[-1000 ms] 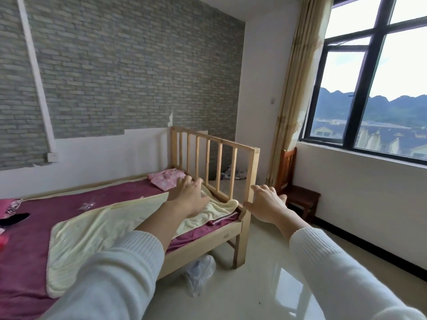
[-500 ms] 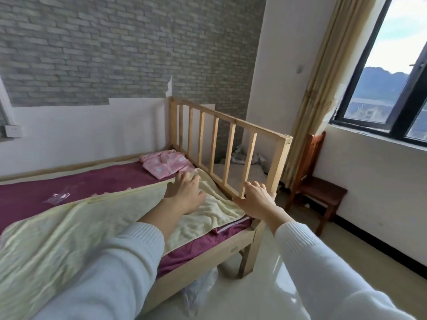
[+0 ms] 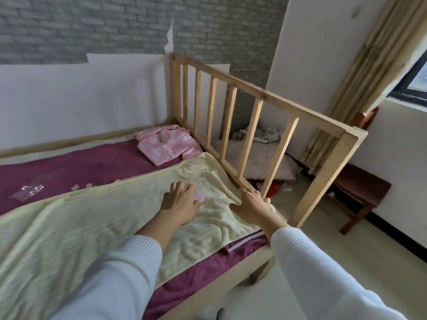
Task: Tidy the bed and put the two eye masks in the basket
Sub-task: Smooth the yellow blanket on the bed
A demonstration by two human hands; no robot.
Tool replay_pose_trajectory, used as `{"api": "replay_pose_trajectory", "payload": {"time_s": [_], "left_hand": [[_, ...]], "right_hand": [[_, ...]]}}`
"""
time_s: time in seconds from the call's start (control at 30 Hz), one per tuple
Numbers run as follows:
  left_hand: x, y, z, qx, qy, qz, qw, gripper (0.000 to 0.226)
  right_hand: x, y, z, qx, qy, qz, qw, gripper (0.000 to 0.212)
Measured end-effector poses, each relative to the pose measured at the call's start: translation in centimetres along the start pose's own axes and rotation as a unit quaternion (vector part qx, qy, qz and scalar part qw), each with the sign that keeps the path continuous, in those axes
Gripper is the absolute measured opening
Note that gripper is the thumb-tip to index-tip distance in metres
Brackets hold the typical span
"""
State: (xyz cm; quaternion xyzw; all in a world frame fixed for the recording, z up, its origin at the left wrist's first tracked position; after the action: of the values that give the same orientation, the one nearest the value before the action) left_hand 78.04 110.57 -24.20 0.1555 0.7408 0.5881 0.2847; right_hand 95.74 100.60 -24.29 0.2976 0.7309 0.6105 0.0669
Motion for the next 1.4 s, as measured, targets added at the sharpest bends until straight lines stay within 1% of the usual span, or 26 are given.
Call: {"api": "replay_pose_trajectory", "payload": {"time_s": [0.17,0.33,0.43,0.53,0.6,0.67,0.73,0.83,0.9,0.93,1.0,1.07,1.1,1.17,1.23,1.3,1.33,1.37,1.4], "left_hand": [[3.3,-5.4,10.8,0.051,0.066,-0.055,0.995,0.047],[6.1,-12.0,18.4,0.116,0.158,-0.098,0.976,0.044],[7.9,-16.3,21.3,0.147,0.185,-0.106,0.966,0.048],[10.2,-20.6,23.8,0.171,0.210,-0.095,0.958,0.046],[11.6,-23.4,25.6,0.181,0.211,-0.081,0.957,0.049],[12.9,-26.0,27.2,0.177,0.194,-0.057,0.963,0.056],[14.2,-28.1,28.9,0.159,0.174,-0.034,0.971,0.061],[15.9,-30.6,31.1,0.143,0.142,-0.008,0.980,0.063],[16.4,-31.9,32.2,0.144,0.120,-0.007,0.982,0.065],[16.5,-32.3,32.7,0.142,0.108,-0.012,0.984,0.065],[16.4,-32.3,33.3,0.121,0.076,-0.016,0.990,0.063],[16.2,-31.4,33.6,0.088,0.048,-0.023,0.995,0.059],[16.1,-30.7,33.7,0.076,0.036,-0.025,0.996,0.055],[15.9,-28.9,33.9,0.042,0.014,-0.043,0.998,0.048],[15.7,-26.1,33.9,-0.005,0.008,-0.112,0.994,0.043],[15.5,-22.4,33.5,-0.060,0.025,-0.220,0.973,0.039],[15.5,-20.5,33.1,-0.079,0.045,-0.283,0.955,0.036],[15.4,-18.7,32.5,-0.096,0.069,-0.349,0.930,0.032],[15.3,-17.0,31.9,-0.110,0.095,-0.420,0.896,0.028]], "right_hand": [[-1.3,-3.5,12.8,0.075,0.026,-0.022,0.997,0.063],[-2.6,-7.8,24.6,0.179,0.046,-0.068,0.980,0.057],[-3.1,-11.2,30.0,0.226,0.060,-0.088,0.968,0.055],[-3.2,-15.5,33.7,0.259,0.081,-0.102,0.957,0.053],[-3.2,-18.8,35.6,0.278,0.092,-0.093,0.952,0.054],[-3.0,-21.9,37.2,0.292,0.103,-0.081,0.947,0.056],[-2.5,-24.6,38.7,0.284,0.118,-0.072,0.949,0.064],[-1.7,-27.8,40.7,0.245,0.140,-0.045,0.958,0.080],[-1.6,-29.5,41.6,0.233,0.143,-0.035,0.961,0.092],[-1.6,-30.1,42.0,0.224,0.141,-0.039,0.963,0.094],[-1.7,-30.9,42.7,0.195,0.140,-0.059,0.969,0.087],[-1.7,-30.7,43.4,0.174,0.134,-0.053,0.974,0.072],[-1.5,-30.2,43.7,0.168,0.126,-0.017,0.977,0.065],[-0.8,-28.1,44.4,0.151,0.106,0.107,0.977,0.049],[0.4,-24.8,44.9,0.137,0.098,0.215,0.962,0.034],[1.8,-20.9,44.7,0.127,0.112,0.254,0.952,0.028],[2.6,-18.8,44.3,0.117,0.125,0.262,0.950,0.028],[3.4,-16.8,43.7,0.107,0.135,0.269,0.948,0.030],[4.1,-14.8,42.9,0.100,0.141,0.276,0.946,0.032]]}}
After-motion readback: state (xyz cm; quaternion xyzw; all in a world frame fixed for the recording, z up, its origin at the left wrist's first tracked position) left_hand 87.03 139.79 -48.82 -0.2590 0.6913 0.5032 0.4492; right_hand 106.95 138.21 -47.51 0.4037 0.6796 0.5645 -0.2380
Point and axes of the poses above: each hand's wrist, its own z-axis towards the middle knuckle, its own y-axis out of the back of the hand, x = y × z, the point moved 4 cm from there along z, towards the middle knuckle, and after that the axes turned 7 degrees about x, right-handed, at the moved point
